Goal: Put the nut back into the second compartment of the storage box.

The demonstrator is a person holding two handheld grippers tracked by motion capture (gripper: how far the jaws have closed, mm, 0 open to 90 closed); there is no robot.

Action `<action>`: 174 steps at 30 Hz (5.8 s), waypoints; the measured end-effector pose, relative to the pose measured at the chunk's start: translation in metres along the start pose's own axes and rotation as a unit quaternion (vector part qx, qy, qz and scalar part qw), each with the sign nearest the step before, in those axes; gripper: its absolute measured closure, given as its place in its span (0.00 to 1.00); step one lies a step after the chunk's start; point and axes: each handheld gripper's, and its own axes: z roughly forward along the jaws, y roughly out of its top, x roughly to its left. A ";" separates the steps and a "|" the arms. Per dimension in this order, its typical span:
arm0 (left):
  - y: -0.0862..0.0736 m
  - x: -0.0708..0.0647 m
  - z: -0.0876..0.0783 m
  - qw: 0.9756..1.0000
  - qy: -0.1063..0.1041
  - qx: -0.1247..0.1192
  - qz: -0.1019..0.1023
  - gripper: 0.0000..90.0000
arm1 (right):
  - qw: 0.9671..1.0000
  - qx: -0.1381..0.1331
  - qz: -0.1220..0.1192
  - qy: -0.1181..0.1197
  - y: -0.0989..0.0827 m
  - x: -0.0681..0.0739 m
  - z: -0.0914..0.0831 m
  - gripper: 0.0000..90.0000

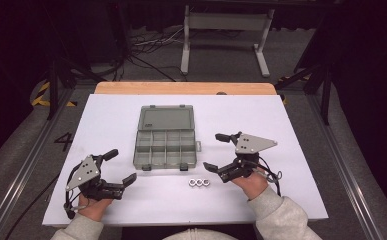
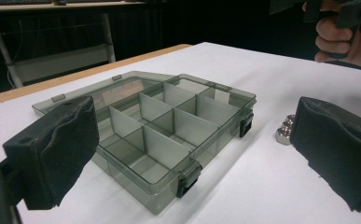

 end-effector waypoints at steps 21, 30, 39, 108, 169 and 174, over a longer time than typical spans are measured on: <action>0.001 -0.002 0.002 1.000 -0.009 0.016 0.005 0.03 | 0.952 0.295 -0.066 0.039 0.015 0.009 0.039 0.20; 0.001 -0.002 0.002 1.000 -0.010 0.018 0.004 0.03 | 0.928 0.361 -0.075 0.062 0.014 0.011 0.051 0.28; 0.001 -0.002 0.002 1.000 -0.010 0.017 0.006 0.03 | 0.901 0.418 -0.075 0.092 0.001 0.016 0.066 0.42; -0.003 -0.001 -0.005 1.000 -0.010 0.023 -0.004 0.06 | 0.901 0.407 -0.108 0.099 0.081 -0.013 0.127 0.78; -0.004 0.001 0.002 0.999 -0.029 0.032 -0.011 0.06 | 0.903 0.413 -0.089 0.079 0.074 -0.039 0.223 0.62; -0.004 0.002 0.002 0.999 -0.029 0.031 -0.008 0.06 | 0.913 0.394 -0.087 0.064 0.087 -0.038 0.200 0.47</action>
